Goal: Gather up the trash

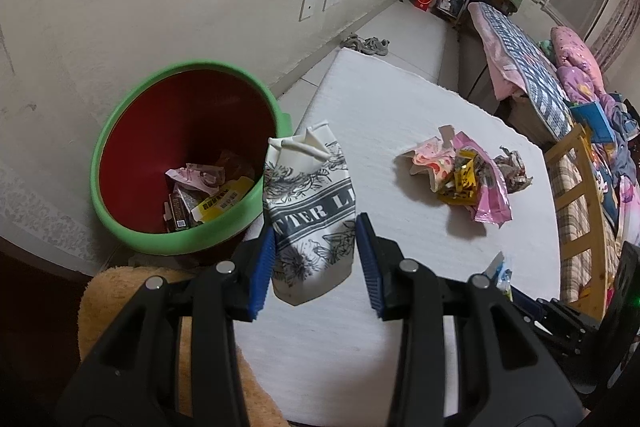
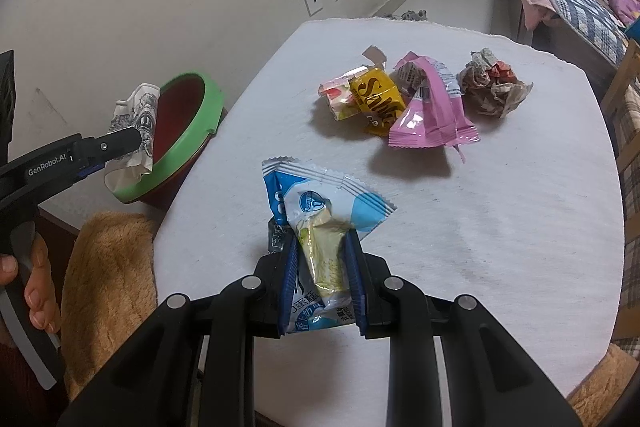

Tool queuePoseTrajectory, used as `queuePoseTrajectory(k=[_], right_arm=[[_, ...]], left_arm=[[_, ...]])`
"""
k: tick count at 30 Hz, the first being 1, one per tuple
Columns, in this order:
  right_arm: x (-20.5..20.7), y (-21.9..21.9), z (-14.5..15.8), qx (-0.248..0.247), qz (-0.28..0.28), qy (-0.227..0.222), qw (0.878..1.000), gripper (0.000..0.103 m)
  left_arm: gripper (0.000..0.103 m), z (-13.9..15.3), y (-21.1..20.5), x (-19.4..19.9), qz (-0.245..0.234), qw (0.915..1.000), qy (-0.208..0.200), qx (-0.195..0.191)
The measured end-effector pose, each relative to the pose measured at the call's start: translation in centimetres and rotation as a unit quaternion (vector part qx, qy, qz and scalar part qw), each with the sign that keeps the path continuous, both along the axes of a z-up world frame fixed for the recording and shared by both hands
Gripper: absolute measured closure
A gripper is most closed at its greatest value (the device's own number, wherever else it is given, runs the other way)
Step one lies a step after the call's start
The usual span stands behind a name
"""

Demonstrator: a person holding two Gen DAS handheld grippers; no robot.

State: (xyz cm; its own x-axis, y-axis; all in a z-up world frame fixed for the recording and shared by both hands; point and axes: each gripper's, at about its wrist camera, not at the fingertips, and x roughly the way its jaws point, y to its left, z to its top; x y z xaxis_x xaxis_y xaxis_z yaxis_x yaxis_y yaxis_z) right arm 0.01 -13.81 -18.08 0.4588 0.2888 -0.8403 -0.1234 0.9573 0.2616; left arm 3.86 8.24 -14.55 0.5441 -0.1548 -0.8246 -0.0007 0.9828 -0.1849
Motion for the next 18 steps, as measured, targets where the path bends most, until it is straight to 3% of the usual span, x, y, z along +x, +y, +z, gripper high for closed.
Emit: queuePoseTrajectory(k=[18], right_arm=[[1.3,2.5,1.8,-0.006,0.028,-0.025,0.999,0.08]], left_arm=[[0.065,1.7,3.1,0.4,0.032,0.9991,-0.026,0.005]])
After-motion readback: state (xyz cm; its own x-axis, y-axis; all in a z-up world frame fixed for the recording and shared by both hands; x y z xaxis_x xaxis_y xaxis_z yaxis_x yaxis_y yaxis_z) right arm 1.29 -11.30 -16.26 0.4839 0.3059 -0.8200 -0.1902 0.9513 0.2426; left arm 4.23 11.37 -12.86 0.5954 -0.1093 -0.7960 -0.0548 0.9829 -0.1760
